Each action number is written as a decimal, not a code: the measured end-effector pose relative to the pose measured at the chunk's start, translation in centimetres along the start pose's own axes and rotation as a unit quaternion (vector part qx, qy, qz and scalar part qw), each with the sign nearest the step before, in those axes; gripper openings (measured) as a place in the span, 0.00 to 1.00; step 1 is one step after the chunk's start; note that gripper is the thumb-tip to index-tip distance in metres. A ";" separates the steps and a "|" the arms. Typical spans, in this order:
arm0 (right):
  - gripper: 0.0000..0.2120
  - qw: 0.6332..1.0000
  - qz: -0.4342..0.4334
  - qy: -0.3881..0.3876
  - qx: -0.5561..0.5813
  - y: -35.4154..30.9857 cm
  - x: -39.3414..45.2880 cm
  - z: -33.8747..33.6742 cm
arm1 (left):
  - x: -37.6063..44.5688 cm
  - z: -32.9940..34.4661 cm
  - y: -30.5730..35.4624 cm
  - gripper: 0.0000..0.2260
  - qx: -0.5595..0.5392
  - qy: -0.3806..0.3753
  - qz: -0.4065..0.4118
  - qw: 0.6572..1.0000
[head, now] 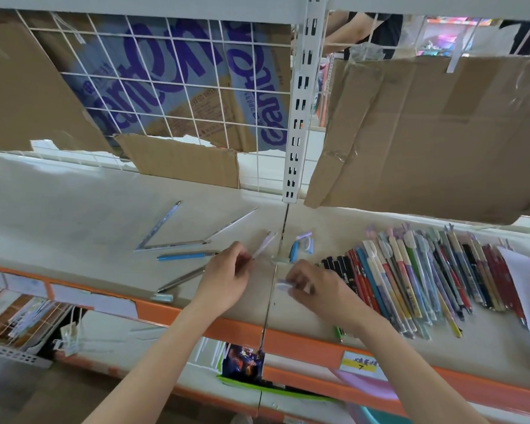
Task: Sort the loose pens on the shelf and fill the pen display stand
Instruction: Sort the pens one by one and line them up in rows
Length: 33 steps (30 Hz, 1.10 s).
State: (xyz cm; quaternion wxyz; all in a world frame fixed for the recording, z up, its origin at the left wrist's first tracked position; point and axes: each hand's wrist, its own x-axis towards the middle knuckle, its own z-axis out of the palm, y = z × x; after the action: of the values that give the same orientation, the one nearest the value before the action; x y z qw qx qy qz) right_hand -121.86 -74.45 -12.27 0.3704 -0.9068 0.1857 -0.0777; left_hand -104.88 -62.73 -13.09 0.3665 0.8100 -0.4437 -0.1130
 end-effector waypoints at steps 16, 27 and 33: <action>0.04 0.991 0.077 0.079 -0.072 1.6 0.2 -0.9 | -2.0 -0.3 -1.4 0.05 0.117 -0.022 0.010 0.993; 0.10 0.986 0.068 0.093 -0.119 0.1 2.6 -0.1 | -1.9 -0.7 -1.4 0.07 0.137 -0.035 -0.008 0.990; 0.12 0.987 0.015 0.079 -0.138 0.1 5.0 0.6 | -1.9 -0.8 -1.3 0.06 0.138 -0.044 -0.019 0.989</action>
State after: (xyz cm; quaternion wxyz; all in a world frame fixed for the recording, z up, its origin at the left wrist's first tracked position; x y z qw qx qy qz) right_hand -117.13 -76.05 -12.73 0.2266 -0.9375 0.2366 -0.1172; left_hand -104.81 -60.38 -13.69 0.2285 0.8556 -0.4550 -0.0933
